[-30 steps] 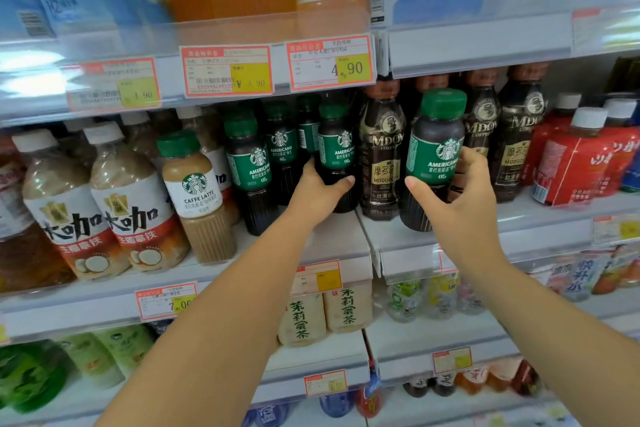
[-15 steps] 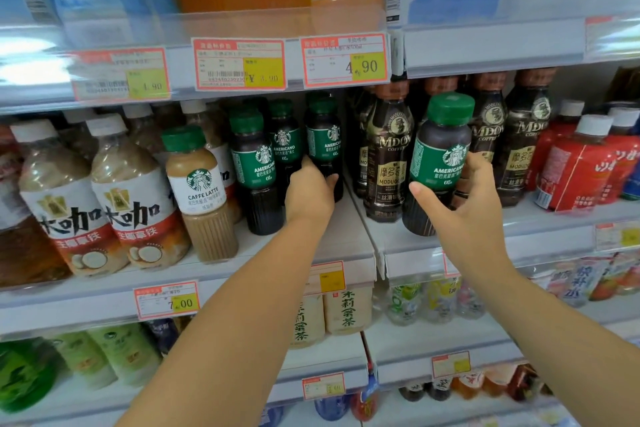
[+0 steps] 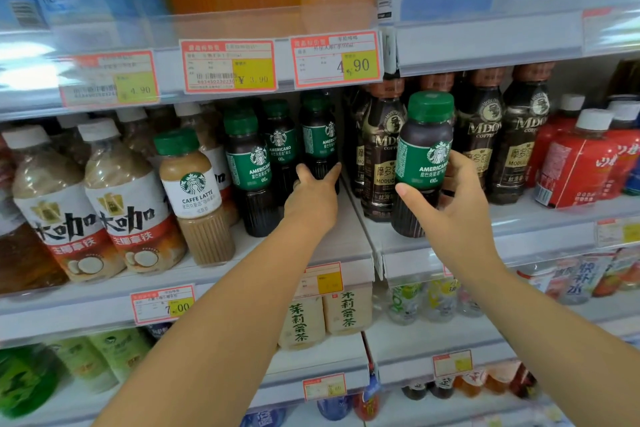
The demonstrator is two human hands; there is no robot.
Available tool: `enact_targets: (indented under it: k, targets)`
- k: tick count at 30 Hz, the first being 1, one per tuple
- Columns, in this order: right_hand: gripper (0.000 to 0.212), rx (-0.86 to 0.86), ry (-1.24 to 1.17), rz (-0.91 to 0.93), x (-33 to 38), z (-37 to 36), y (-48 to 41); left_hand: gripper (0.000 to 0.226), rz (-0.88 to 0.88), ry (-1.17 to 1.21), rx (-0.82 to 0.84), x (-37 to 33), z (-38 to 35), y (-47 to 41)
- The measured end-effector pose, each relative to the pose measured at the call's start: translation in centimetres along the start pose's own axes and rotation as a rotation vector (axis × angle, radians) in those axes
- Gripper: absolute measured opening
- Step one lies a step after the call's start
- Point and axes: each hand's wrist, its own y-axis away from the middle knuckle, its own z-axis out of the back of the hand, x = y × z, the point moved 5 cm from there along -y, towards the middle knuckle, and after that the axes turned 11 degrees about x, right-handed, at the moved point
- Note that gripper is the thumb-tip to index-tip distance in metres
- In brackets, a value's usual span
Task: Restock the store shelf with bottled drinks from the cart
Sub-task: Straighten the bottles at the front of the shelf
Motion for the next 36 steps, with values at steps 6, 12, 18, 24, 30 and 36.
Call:
enact_targets:
  k: [6,12,18,24,30,36]
  targets:
    - [0.062,0.015,0.018,0.014,0.1,0.1,0.1,0.088,0.041,0.075,0.047,-0.3,-0.1,-2.1]
    - [0.057,0.007,0.027,0.016,0.2,0.4,0.2,0.083,0.027,0.112,0.077,-0.6,-0.3,-1.5]
    - [0.055,0.062,0.021,0.073,3.8,-2.5,1.1,0.047,-0.258,0.290,-0.217,0.9,1.9,5.5]
    - [0.058,0.119,0.170,-0.019,3.4,-9.1,-1.1,0.036,-0.252,0.321,-0.551,5.5,3.7,10.9]
    - [0.058,0.002,0.259,-0.233,0.9,-12.3,-3.3,0.049,-0.252,0.354,-0.336,7.1,1.8,10.6]
    - [0.073,0.068,0.303,-0.342,0.9,-13.3,-4.8,0.052,-0.204,0.455,-0.195,7.0,2.0,9.9]
